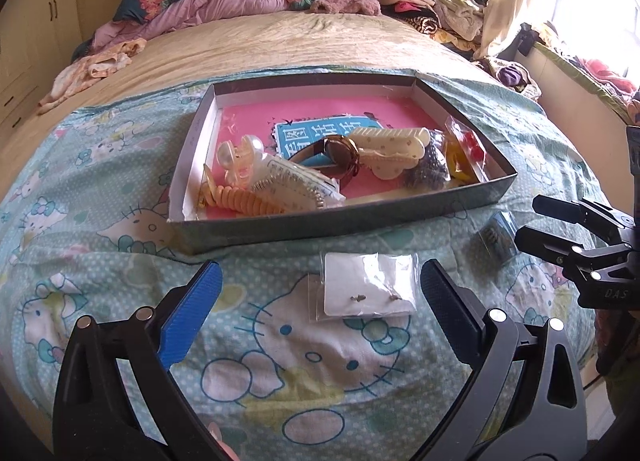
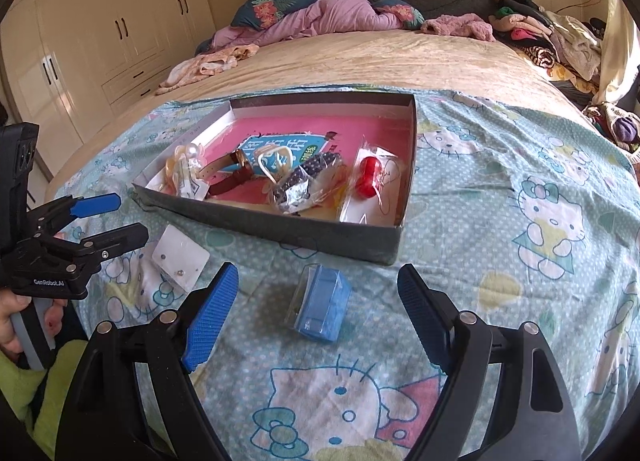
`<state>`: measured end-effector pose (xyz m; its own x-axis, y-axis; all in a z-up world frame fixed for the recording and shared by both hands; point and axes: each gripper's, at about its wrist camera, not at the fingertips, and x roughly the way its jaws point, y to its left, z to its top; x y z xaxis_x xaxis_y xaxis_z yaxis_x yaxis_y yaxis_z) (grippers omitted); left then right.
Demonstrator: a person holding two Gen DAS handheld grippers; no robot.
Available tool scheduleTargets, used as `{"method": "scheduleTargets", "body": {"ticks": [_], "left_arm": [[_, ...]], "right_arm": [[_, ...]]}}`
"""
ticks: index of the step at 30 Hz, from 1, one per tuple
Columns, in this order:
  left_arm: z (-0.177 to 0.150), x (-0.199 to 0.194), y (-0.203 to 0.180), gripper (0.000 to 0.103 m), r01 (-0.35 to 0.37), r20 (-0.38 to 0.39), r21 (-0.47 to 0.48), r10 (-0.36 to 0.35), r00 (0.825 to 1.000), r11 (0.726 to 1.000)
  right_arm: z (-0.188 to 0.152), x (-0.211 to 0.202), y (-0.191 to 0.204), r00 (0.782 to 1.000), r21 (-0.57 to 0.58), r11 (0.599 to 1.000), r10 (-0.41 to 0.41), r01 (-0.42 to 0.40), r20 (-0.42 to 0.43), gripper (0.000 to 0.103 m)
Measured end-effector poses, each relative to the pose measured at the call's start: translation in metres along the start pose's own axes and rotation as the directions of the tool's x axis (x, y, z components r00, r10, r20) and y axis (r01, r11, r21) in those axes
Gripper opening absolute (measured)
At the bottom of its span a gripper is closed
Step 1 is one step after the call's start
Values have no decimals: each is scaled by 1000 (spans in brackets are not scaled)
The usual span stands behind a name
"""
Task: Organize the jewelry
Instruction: 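Grasp the stud earring card with left gripper while right grasps the blue case, then place the earring card in the box while right lowers the blue case inside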
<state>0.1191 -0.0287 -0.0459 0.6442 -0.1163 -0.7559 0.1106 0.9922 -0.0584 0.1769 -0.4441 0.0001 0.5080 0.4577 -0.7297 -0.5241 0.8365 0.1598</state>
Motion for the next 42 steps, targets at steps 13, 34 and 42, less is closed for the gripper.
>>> {"method": "scheduleTargets", "body": {"ticks": [13,34,42], "left_arm": [[-12,25,-11,93,45,-84,-7,-46,995,999],[20,-17,2,42,105,72,-43,-102,992,994],[55,-17,6,42,75,118,-40,-69,991,996]], "right_arm": [[-16,34,-3,994,23,999,45,-43,-100,35],[19,-17,3,992,-35,993,112,-110,63,28],[46,-20,1,987,-56,993,106,-100,121,26]]}}
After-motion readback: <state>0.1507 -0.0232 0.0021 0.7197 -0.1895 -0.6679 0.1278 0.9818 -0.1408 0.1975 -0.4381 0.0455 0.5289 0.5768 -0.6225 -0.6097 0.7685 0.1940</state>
